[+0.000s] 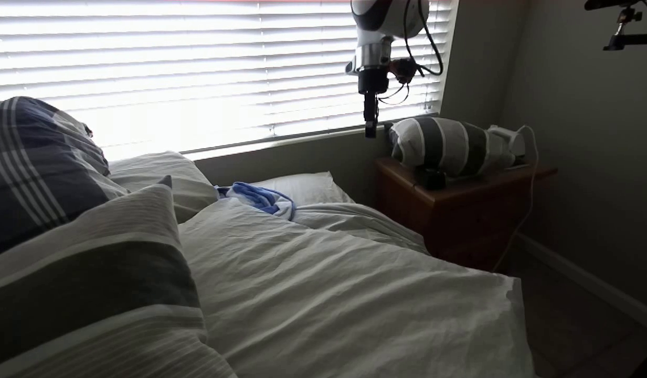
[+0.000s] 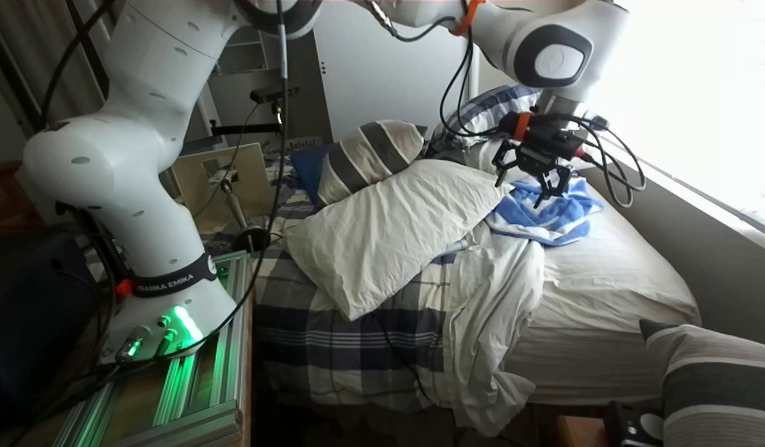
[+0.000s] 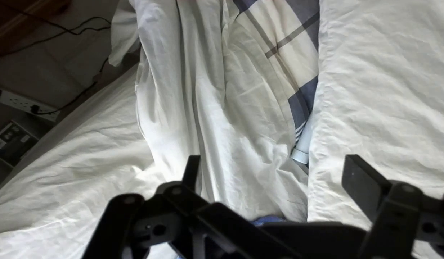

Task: Pull the beddings on the bed a little downwards

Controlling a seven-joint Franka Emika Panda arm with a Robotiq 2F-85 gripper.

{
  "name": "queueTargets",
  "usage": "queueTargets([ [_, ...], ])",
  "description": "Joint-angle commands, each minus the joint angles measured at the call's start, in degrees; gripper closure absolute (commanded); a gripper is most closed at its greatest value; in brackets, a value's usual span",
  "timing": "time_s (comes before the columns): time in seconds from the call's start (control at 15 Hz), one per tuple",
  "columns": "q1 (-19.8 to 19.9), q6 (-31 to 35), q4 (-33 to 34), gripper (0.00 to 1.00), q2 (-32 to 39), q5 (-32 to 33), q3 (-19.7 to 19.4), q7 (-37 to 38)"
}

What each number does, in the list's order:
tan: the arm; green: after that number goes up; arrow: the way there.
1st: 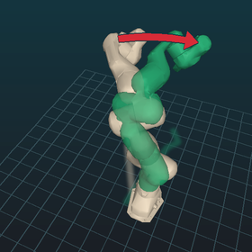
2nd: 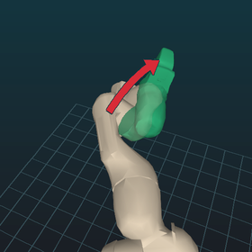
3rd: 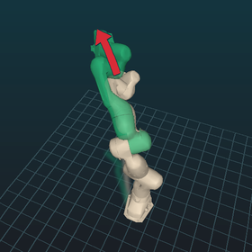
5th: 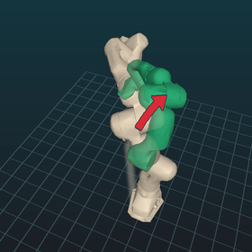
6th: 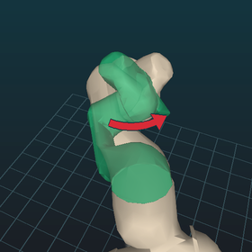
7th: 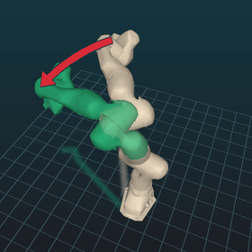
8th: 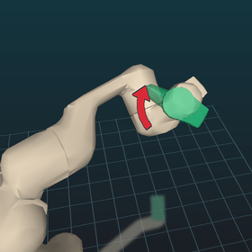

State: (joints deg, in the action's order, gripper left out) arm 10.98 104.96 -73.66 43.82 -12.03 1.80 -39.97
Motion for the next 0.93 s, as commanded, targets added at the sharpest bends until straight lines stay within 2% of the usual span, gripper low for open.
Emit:
queueTargets([
  [0.0,2.1,-1.1,12.9,0.0,11.9,-0.8,2.6,-1.5],
  [0.2,2.5,0.3,20.0,0.0,19.2,-0.7,3.2,0.1],
  [0.27,2.7,-1.0,22.5,0.0,21.2,-0.5,3.5,0.0],
  [0.33,2.0,0.8,14.0,0.0,15.4,0.9,2.8,0.0],
  [0.47,2.3,0.7,17.8,0.0,18.9,0.9,3.2,0.0],
  [0.53,1.8,0.9,18.4,0.0,19.5,0.0,2.3,-0.4],
  [0.87,1.8,0.4,20.2,0.0,20.0,0.0,2.5,-0.3],
])
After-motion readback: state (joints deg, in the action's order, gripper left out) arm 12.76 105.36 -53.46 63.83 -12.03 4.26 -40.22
